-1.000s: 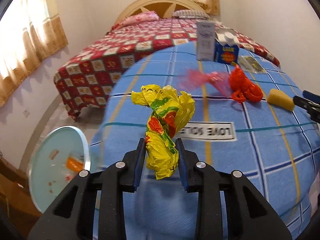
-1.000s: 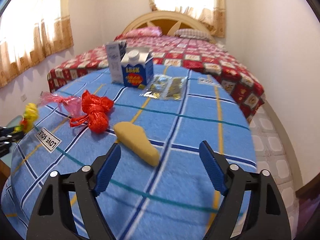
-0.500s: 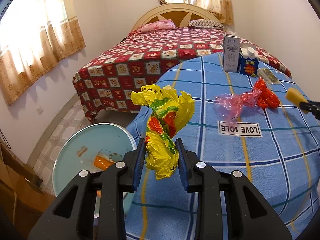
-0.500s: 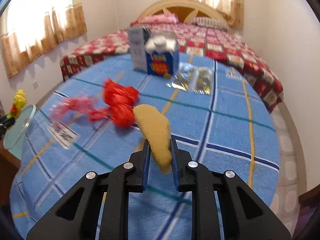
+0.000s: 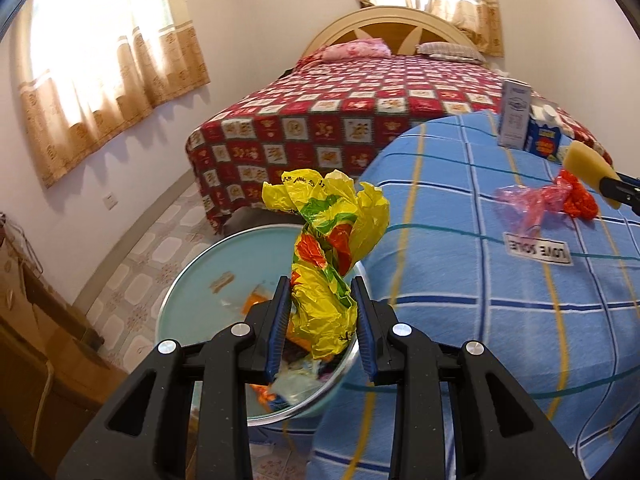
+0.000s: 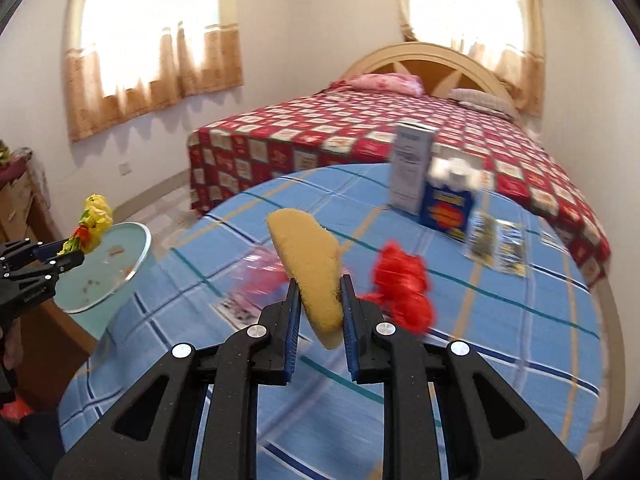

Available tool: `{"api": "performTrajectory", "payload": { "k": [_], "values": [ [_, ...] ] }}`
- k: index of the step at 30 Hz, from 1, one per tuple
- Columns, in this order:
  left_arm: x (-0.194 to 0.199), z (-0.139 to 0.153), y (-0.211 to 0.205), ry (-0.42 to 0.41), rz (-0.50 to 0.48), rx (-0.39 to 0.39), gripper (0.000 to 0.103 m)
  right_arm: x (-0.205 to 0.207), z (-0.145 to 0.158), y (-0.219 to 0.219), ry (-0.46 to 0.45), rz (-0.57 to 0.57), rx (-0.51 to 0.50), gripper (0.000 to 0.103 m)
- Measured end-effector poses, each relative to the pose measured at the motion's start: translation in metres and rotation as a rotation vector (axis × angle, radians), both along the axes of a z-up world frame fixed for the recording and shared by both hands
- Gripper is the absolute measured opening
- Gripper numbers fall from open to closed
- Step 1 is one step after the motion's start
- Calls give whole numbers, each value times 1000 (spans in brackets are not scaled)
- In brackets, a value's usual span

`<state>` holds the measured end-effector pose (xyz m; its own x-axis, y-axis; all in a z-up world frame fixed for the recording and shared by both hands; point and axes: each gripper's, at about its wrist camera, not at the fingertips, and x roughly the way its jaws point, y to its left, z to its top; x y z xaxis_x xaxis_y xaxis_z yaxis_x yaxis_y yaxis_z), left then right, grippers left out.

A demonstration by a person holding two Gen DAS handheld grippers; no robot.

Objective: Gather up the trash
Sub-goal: 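Carry the yellow bag and sponge over the light blue bin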

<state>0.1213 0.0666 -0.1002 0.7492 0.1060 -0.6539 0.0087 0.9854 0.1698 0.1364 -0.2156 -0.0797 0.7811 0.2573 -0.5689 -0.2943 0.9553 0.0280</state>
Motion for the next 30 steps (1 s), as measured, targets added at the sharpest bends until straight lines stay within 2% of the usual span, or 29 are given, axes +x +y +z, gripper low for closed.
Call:
{"api": "performTrajectory", "payload": {
  "k": [11,30],
  "values": [
    [-8,-3,39,7,80,16,31,13,-1,81,-19,136,-31,20],
    [-14,-7,84,7,175,47,31,43,-4,168,-23,289,-76,20]
  ]
}}
